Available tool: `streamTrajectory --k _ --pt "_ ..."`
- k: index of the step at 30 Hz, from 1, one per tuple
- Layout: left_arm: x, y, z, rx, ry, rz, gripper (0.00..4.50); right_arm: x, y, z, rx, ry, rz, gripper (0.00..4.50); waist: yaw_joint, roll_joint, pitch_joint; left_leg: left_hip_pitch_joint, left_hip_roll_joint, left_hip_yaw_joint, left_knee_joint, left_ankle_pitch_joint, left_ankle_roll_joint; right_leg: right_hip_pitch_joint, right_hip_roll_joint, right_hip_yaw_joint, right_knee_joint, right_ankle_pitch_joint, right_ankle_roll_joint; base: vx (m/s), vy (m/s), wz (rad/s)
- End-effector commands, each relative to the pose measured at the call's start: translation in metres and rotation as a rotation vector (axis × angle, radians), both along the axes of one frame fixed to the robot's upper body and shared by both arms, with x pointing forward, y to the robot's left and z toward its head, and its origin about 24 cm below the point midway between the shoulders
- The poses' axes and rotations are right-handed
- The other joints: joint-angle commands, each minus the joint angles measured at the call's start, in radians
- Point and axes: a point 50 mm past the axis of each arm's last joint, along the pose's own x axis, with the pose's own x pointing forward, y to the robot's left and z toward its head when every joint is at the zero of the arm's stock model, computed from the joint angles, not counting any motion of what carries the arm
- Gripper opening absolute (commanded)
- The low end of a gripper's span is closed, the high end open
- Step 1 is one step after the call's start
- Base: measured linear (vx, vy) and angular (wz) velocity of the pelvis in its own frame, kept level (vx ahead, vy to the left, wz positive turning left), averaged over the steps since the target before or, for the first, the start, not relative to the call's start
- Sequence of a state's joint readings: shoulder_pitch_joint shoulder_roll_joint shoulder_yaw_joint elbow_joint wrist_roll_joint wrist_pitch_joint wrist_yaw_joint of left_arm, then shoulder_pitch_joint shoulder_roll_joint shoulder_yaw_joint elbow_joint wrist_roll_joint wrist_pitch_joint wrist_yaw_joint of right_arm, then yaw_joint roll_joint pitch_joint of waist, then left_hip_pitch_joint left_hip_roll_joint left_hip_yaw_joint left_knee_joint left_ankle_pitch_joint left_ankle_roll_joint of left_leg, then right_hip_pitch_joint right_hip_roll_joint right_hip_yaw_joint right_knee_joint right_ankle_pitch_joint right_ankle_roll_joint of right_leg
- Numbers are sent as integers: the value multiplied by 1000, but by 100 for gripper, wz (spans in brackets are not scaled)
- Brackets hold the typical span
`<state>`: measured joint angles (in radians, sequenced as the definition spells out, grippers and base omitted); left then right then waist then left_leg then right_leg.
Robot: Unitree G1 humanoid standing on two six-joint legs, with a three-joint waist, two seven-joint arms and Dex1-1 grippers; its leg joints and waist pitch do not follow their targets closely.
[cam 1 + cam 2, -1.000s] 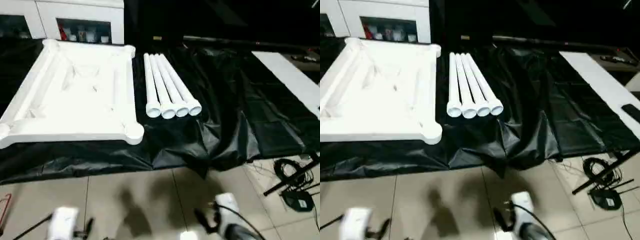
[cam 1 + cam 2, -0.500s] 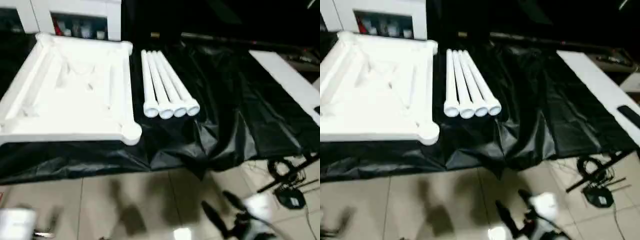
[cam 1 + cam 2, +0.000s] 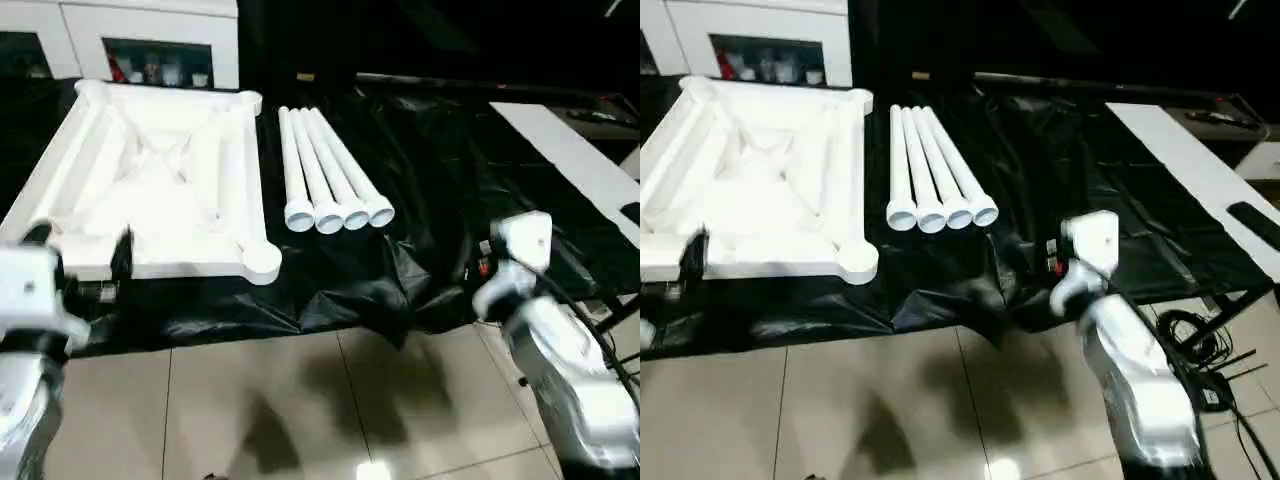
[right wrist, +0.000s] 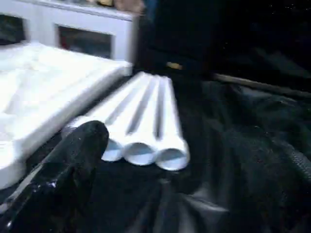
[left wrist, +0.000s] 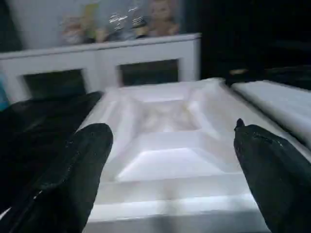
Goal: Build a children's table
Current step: Move to table
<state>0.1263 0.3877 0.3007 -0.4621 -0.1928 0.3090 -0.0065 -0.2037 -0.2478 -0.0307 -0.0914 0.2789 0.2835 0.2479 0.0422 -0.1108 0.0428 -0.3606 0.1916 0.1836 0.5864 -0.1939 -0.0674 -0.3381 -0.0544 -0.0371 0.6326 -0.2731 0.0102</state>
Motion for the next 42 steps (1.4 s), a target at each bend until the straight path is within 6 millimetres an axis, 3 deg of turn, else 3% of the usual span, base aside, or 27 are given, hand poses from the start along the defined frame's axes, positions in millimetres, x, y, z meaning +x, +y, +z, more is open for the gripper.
streamTrajectory --k 1,4,5,7,8,10,12,14,15,16,17,18,19,20,21,22,24,26,27,28,31,34,36,37,38,39,42 --pt "14 -3 -10 9 30 65 450 11 10 -5 41 28 -17 446 3 -9 -42 13 39 -19 -60 -77 -23 9 -66 50 -66 113 -90 0 0 0" --pt "26 -13 -11 1 15 48 450 18 30 -7 61 24 31 446 11 10 -49 12 41 -23 -55 7 -10 9 -64 46 -48 251 -97 0 0 0" --pt "36 -22 -14 -45 23 21 450 24 49 -7 39 11 79 446 17 0 -49 -41 9 -58 -63 20 58 49 -74 3 -47 305 -88 0 0 0" --pt "43 -27 -18 -101 31 -3 450 29 66 -6 56 3 112 446 -3 36 -62 -17 -7 -92 -45 58 196 42 -79 -43 -51 349 -134 -5 5 41" --pt "45 -33 -20 -97 40 -7 450 31 70 -7 56 6 122 446 -15 33 -59 -42 -8 -117 -43 74 264 70 -77 -65 -55 293 -181 12 3 58" --pt "52 -43 -23 -57 46 -32 450 32 70 -9 55 10 133 446 -30 69 -42 15 23 -190 -82 -184 330 59 -15 -117 -41 -104 -236 -11 -14 49" --pt "59 -48 -20 -34 36 -34 450 35 69 -8 43 6 139 446 -40 67 -30 67 45 -269 -110 -415 351 19 5 -96 7 -258 -239 30 -44 62" --pt "71 -41 -22 -14 44 -31 450 39 79 -11 36 8 144 446 -28 62 -20 45 -2 -292 -143 -631 227 38 -9 -54 -14 -300 -196 31 -72 66" --pt "73 -39 -24 -7 51 -27 450 39 81 -13 34 9 142 446 -12 42 -14 -5 -64 -260 -107 -589 147 87 -67 -15 -111 -400 -234 20 -108 73" --pt "75 -35 -25 19 64 -23 450 38 85 -15 35 7 143 446 26 29 -3 -52 -67 -172 55 -411 123 130 -202 -5 -222 -675 -293 20 -108 73" --pt "76 -33 -25 36 71 -20 450 37 86 -16 36 3 142 446 24 16 -8 -61 -48 -115 154 -264 138 139 -248 -21 -252 -765 -302 31 -94 67" --pt "76 -34 -24 42 68 -28 450 36 85 -17 62 10 128 446 16 36 -4 -46 7 -90 135 -159 103 144 -221 24 -233 -726 -282 74 -56 28" --pt "76 -33 -21 45 64 -37 450 35 83 -20 88 36 102 446 41 36 -17 -60 17 -69 67 -103 81 185 -148 -23 -184 -536 -251 74 -56 28" --pt "77 -32 -19 46 58 -41 450 34 81 -26 111 71 83 446 47 48 -32 -9 32 -64 21 -100 83 164 -109 -46 -168 -416 -226 121 -52 21" --pt "78 -28 -20 54 69 -15 450 32 74 -31 96 80 45 446 29 86 -39 101 108 -131 -63 -120 141 83 -31 -87 -57 -164 -168 141 -62 32" --pt "79 -27 -21 57 73 0 450 32 70 -32 96 86 23 446 -14 82 -85 236 199 -228 -46 105 327 -61 -31 -75 85 -114 -60 141 -62 32" --pt "82 -31 -19 34 69 -13 450 29 60 -35 136 98 -11 446 -11 69 -81 195 155 -202 -22 424 517 -122 -53 -38 128 -52 62 143 -69 -10" --pt "83 -34 -18 45 64 -37 450 27 56 -38 129 98 -25 446 4 35 -69 121 70 -114 -32 411 496 -122 -48 -13 76 111 44 97 -80 -20" --pt "82 -38 -19 62 61 -60 450 24 51 -44 107 105 -40 446 12 -31 -64 56 -51 -27 7 104 335 -33 -65 49 -51 187 15 81 -93 11" --pt "82 -38 -21 61 67 -56 450 22 48 -47 85 108 -51 446 50 -26 -44 24 -76 -25 59 -182 213 16 -163 139 -139 -203 -49 81 -93 11" --pt "79 -36 -26 39 84 -51 450 19 44 -46 75 103 -66 446 53 -19 -49 -28 -25 -81 91 -103 72 89 -193 139 -137 -470 -204 88 -78 -5" --pt "78 -37 -27 36 90 -58 450 19 41 -43 79 92 -77 446 -3 46 -48 1 20 -77 -60 -106 35 43 -43 5 -70 -212 -206 75 -12 -16" --pt "77 -42 -28 25 92 -78 450 21 40 -38 83 85 -83 446 -22 53 -62 111 42 -100 -66 -109 126 -14 -37 -25 -36 -13 -249 137 12 1" --pt "77 -43 -28 23 92 -82 450 21 39 -38 84 85 -84 446 -31 56 -56 116 47 -104 -69 -106 165 -22 -40 -29 -32 14 -257 139 1 10" --pt "77 -45 -28 16 95 -92 450 22 39 -36 80 79 -88 446 -32 44 -47 100 39 -87 -69 -142 211 -4 -59 -21 -48 16 -279 96 14 7" --pt "76 -47 -29 12 96 -98 450 22 38 -36 77 75 -91 446 -13 28 -57 55 3 -54 -47 -97 221 60 -81 9 -69 34 -307 0 0 0" --pt "77 -51 -31 0 99 -107 450 23 38 -33 65 58 -95 446 21 26 -63 23 -14 -34 -41 -55 142 113 -76 30 -101 -94 -283 25 0 0"
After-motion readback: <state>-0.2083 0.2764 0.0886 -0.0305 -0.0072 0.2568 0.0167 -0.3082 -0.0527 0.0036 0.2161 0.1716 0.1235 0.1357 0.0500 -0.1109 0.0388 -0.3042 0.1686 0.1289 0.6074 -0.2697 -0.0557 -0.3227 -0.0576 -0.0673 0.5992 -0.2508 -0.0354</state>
